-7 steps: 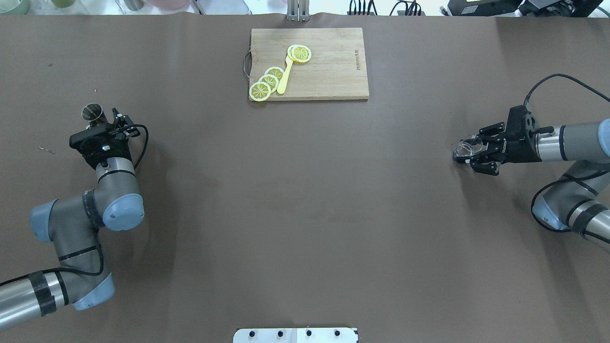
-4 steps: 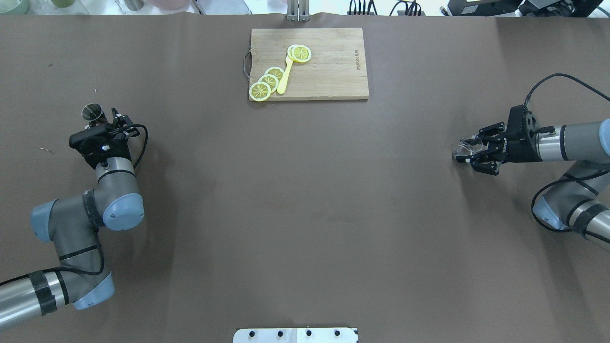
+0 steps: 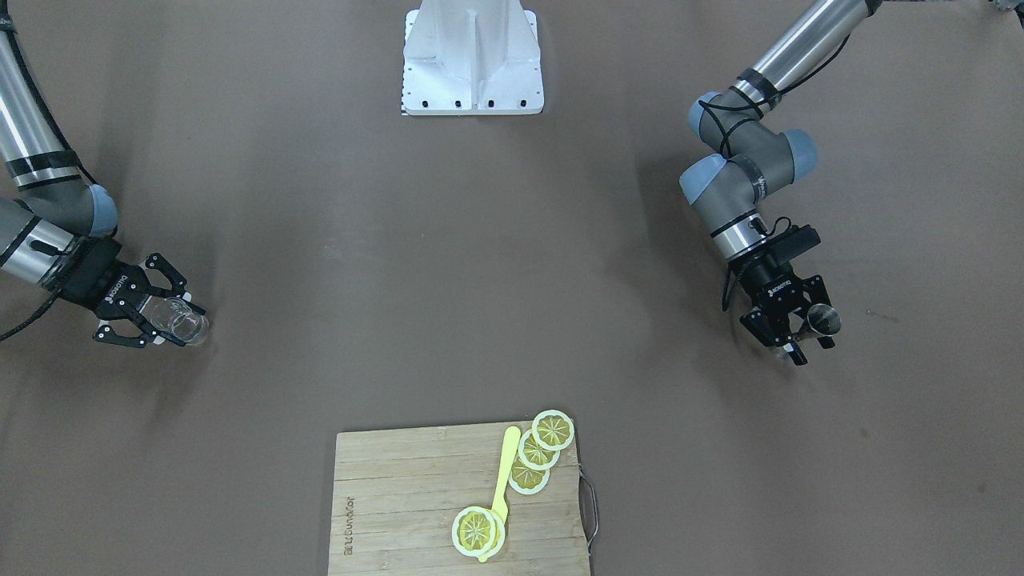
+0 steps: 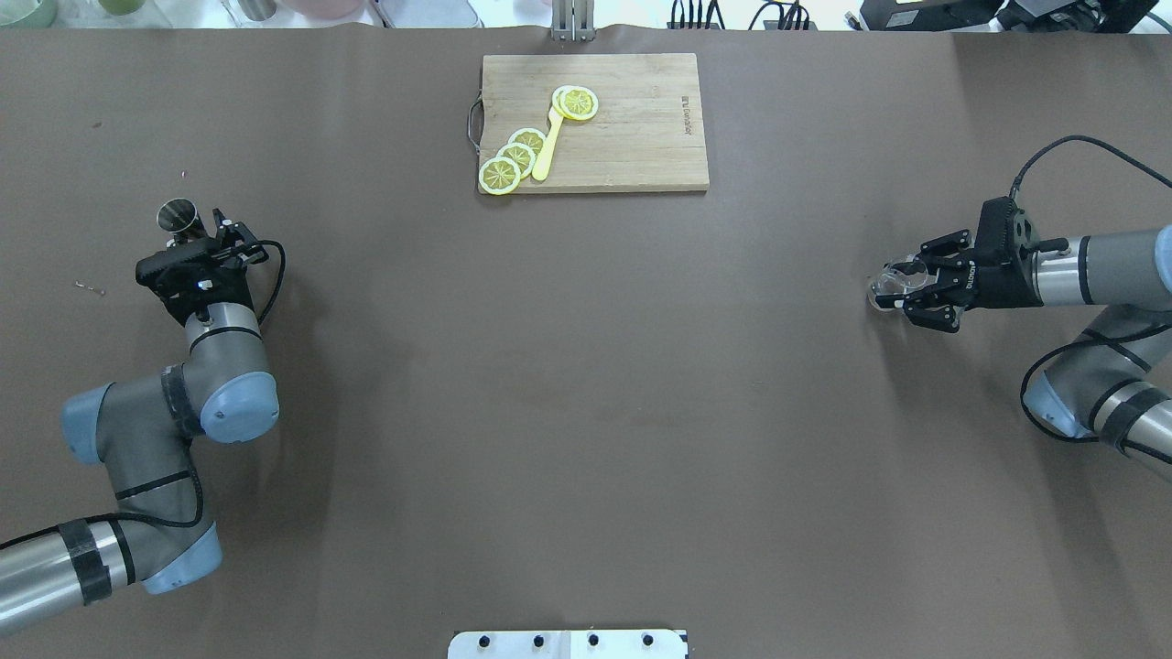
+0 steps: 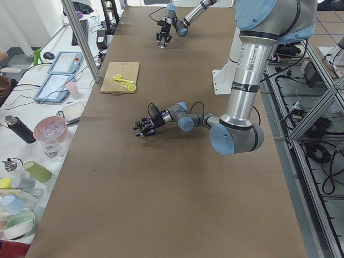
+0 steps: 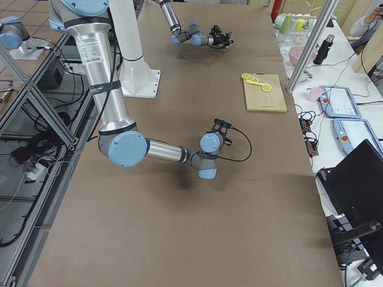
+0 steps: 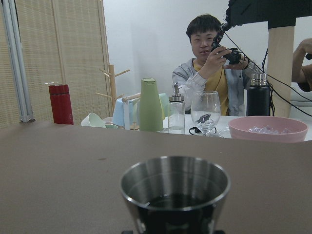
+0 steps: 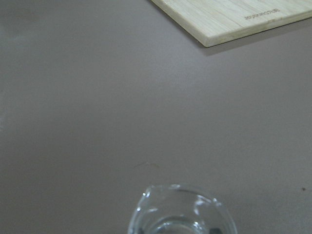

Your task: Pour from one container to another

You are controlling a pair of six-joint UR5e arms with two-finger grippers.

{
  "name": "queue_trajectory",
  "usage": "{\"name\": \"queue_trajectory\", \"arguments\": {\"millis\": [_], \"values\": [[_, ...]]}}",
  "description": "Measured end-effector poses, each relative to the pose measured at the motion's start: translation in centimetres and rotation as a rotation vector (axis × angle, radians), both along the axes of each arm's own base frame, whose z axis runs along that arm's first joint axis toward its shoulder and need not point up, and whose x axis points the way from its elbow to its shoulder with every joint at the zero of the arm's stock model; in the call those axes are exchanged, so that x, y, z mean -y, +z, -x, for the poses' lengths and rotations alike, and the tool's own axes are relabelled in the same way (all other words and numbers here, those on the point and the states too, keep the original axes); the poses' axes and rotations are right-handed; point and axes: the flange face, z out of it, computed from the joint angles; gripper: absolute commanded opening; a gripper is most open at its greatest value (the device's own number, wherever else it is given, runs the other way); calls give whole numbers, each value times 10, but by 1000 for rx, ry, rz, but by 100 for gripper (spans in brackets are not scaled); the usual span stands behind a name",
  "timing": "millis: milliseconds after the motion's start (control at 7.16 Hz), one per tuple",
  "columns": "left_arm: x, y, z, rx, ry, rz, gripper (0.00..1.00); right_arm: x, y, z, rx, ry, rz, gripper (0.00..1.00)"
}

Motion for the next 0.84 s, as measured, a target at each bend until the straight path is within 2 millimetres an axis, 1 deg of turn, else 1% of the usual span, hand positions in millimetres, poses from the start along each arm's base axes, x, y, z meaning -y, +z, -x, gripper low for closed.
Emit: {"name": "queue_trajectory", "arguments": {"millis": [140,279,419,559,838], "values": [[0,0,0,1,1,1,26,3,-5,-2,6,4,-6,0],[0,0,0,5,2,2,14,6,-12,-5,10,8,-11,0],[0,1,0,15,4,5,6,11,-19,-7,12,10,-11,0],[0,1,0,21,8,9,0,15,-31,-7,11,10,-8,0],[8,-4,9,13,-1,7,0,25,-62,-4,2,9,-3,0]]}}
